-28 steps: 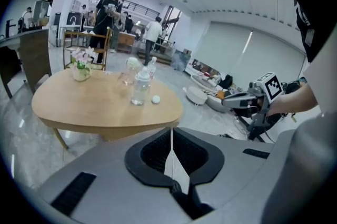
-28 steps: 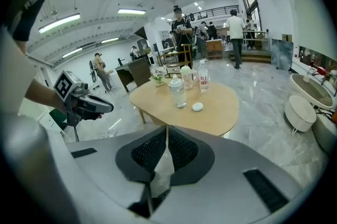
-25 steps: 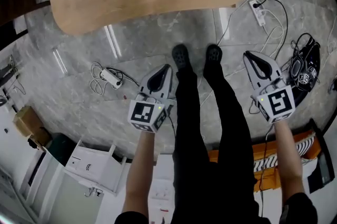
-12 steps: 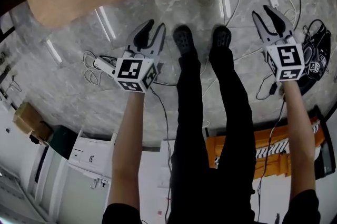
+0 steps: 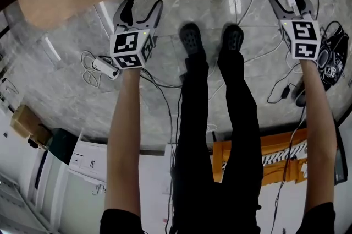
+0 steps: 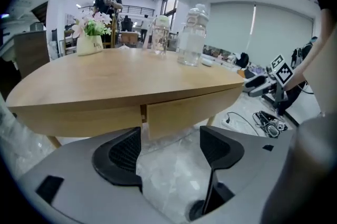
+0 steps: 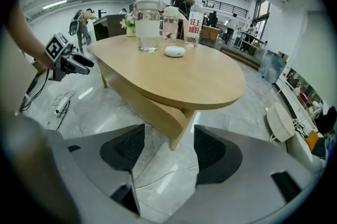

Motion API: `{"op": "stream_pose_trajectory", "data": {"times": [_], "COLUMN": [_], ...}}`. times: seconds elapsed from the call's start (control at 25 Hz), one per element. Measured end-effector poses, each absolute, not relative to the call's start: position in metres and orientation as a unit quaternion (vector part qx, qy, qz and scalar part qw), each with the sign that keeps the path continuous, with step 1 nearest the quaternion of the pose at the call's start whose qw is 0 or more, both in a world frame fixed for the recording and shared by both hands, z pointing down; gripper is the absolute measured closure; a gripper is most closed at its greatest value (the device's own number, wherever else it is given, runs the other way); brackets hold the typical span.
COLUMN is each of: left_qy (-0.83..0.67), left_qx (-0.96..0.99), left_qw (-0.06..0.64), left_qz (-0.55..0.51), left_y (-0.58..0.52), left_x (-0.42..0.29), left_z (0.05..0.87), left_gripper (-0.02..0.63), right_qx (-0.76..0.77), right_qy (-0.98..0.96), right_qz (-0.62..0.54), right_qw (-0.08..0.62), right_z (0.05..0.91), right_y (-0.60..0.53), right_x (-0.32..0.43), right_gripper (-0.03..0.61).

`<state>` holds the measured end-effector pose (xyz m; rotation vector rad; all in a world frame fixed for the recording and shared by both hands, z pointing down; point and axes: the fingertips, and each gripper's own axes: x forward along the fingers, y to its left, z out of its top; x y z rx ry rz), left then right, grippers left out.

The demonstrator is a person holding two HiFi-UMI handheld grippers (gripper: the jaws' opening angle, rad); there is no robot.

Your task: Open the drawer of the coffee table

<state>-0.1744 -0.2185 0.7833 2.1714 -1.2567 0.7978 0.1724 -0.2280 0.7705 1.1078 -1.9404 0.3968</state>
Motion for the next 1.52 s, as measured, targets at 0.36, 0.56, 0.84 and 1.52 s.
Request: {"op": "stream_pose_trajectory", "data": {"times": [0.36,0.56,0.84,1.52], "left_qy": [-0.462,-0.459,-0.470,-0.470], "left_qx": [0.801,0.803,0.797,0.781], "left_qw": [0.252,0.251,0.255,0.267], "left_qz": [0.286,0.286,0.282,0.312], "left_y": [-0.256,-0.262,-0.263,-0.257], "left_x": [-0.173,-0.164,-0.161,-0.163], "left_z": [0.800,0.806,0.803,0.802], "left_gripper": [0.218,0.219,0.279,0.295], "right_qx": [0.415,0.400,0.399,0.411], "right_qy": [-0.776,-0.788,-0.782,-0.757], "right_qz": [0.125,0.123,0.116,0.132], "right_qw": [0.457,0.451,0.465,0.491], "right_z": [0.794,0.798,0.797,0.796], "right_y": [-0.246,-0.255,-0.258,-0.254], "right_x": [0.167,0.156,0.159,0.163], "right_gripper": [0.318,0.319,0.319,0.356]}}
